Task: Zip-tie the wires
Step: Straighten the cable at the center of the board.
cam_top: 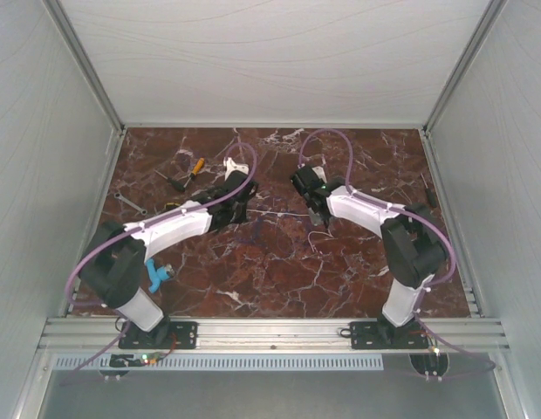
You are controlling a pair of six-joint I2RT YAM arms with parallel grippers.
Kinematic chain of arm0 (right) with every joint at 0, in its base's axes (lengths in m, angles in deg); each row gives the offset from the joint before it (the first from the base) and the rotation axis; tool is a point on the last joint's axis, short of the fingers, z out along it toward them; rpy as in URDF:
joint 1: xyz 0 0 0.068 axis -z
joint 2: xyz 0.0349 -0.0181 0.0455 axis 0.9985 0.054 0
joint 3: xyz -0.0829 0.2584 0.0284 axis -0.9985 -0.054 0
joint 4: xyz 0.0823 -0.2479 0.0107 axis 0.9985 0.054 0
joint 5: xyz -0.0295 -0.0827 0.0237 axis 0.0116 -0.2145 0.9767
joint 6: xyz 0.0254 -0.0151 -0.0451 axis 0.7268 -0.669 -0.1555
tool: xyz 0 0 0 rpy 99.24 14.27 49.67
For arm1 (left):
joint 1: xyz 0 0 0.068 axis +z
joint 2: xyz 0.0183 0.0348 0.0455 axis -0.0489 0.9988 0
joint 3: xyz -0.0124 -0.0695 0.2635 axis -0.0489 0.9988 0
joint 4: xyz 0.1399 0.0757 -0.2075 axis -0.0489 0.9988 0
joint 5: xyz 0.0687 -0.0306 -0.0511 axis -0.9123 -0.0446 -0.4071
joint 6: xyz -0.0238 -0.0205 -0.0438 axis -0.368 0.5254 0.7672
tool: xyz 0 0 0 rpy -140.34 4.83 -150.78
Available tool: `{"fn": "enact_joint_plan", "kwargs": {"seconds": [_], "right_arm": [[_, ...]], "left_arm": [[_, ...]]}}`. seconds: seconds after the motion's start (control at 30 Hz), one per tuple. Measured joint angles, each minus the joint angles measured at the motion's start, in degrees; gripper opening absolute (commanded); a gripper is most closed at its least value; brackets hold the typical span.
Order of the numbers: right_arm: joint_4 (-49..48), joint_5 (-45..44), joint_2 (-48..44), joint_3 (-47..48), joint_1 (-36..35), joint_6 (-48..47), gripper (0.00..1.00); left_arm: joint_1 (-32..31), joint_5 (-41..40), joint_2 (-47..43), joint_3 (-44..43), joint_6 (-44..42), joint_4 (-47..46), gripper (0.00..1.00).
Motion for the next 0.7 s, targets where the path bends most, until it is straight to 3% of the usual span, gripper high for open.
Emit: {"fn": "enact_joint_plan", "kwargs": {"seconds": [0.2, 0.3, 0.7], "right_arm": [[-2.1, 0.1, 3.6, 2.6, -0.5, -0.8, 0.1], [-2.6, 0.1, 5.2, 3.8, -0.5, -0.9, 0.21], [-2.7, -0.1, 7.3, 4.2, -0.5, -0.7, 0.44]], "left_arm": [[2.1, -1.1, 1.4, 0.0, 0.2, 0.0, 0.0], [3.0, -1.3, 2.4, 0.0, 0.3, 0.0, 0.0], [6.0, -1.5, 7.3, 0.0, 0.9, -0.1, 0.0]]}}
